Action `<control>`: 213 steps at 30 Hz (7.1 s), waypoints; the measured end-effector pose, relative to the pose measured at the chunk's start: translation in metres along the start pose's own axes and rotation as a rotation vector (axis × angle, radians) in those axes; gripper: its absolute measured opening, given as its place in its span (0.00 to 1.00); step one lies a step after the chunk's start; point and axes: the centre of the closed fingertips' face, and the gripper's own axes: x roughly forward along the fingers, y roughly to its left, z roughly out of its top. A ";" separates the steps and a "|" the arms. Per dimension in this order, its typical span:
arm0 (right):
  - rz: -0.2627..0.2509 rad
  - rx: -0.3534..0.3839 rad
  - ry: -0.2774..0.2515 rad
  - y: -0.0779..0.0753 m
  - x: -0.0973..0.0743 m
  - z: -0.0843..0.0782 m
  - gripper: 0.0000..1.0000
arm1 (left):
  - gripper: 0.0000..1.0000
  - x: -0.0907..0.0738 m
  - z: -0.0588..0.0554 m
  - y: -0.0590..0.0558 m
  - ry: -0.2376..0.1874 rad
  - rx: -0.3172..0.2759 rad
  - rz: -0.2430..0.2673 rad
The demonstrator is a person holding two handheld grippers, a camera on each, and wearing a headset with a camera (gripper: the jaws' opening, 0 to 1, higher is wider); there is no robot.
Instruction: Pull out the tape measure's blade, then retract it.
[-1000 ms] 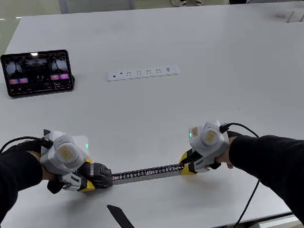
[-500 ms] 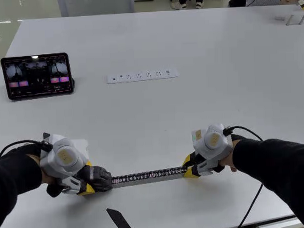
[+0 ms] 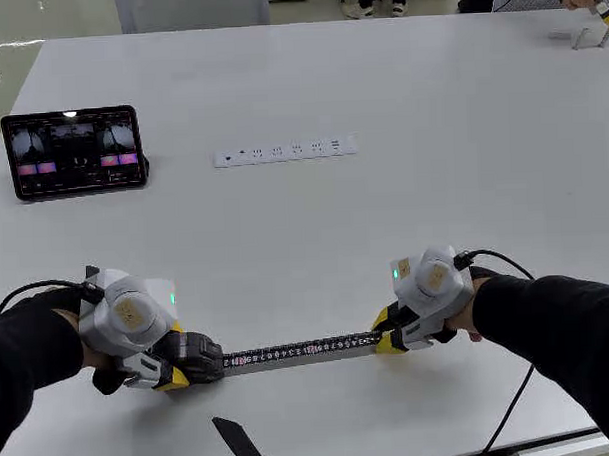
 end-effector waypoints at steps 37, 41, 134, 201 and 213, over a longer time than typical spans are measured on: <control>-0.016 0.022 0.006 -0.003 -0.010 -0.016 0.09 | 0.30 0.000 0.002 -0.001 -0.001 0.000 0.000; -0.011 0.024 0.011 -0.003 -0.010 -0.016 0.09 | 0.31 0.001 0.003 0.000 -0.003 0.002 0.004; -0.328 0.323 -0.216 0.005 -0.074 -0.028 0.77 | 0.99 -0.062 -0.031 0.017 -0.446 -0.714 0.320; -0.473 0.486 -0.360 0.067 -0.099 -0.069 0.99 | 0.99 -0.076 -0.059 -0.032 -0.476 -0.748 0.460; -0.453 0.491 -0.331 0.068 -0.099 -0.076 0.99 | 0.99 -0.074 -0.054 -0.031 -0.477 -0.771 0.448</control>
